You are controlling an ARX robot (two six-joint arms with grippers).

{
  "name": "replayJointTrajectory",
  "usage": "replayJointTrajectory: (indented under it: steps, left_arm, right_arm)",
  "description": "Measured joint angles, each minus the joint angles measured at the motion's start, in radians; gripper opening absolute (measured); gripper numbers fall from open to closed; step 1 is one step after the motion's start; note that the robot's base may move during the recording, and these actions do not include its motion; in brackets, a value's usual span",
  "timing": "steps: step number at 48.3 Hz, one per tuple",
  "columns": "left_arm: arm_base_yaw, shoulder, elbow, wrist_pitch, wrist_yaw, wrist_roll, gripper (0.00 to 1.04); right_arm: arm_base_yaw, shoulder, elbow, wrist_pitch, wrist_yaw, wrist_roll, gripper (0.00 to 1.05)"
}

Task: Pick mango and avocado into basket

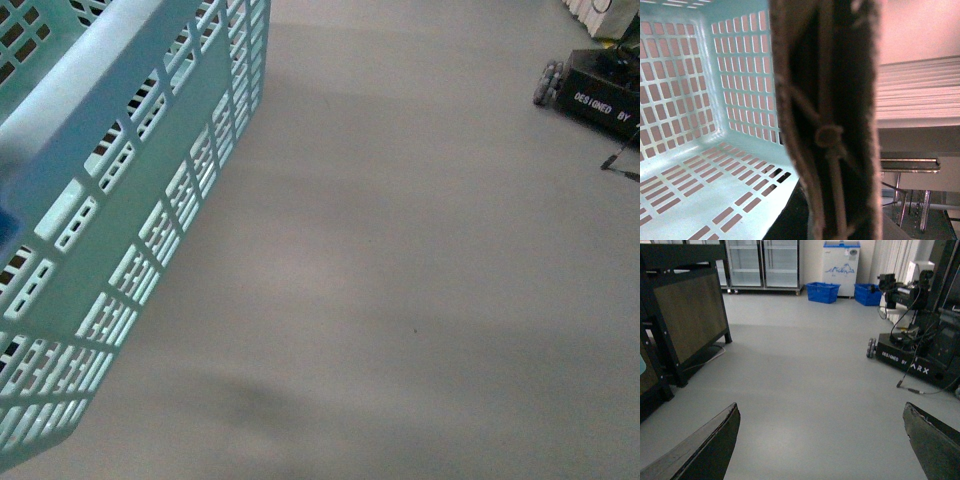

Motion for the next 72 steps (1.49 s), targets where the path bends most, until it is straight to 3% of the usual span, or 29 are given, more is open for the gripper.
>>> replayJointTrajectory:
  steps: [72]
  left_arm:
    - [0.000, -0.004, 0.005, 0.000, 0.000, 0.000, 0.06]
  right_arm:
    - [0.000, 0.000, 0.000, 0.000, 0.000, 0.001, 0.97]
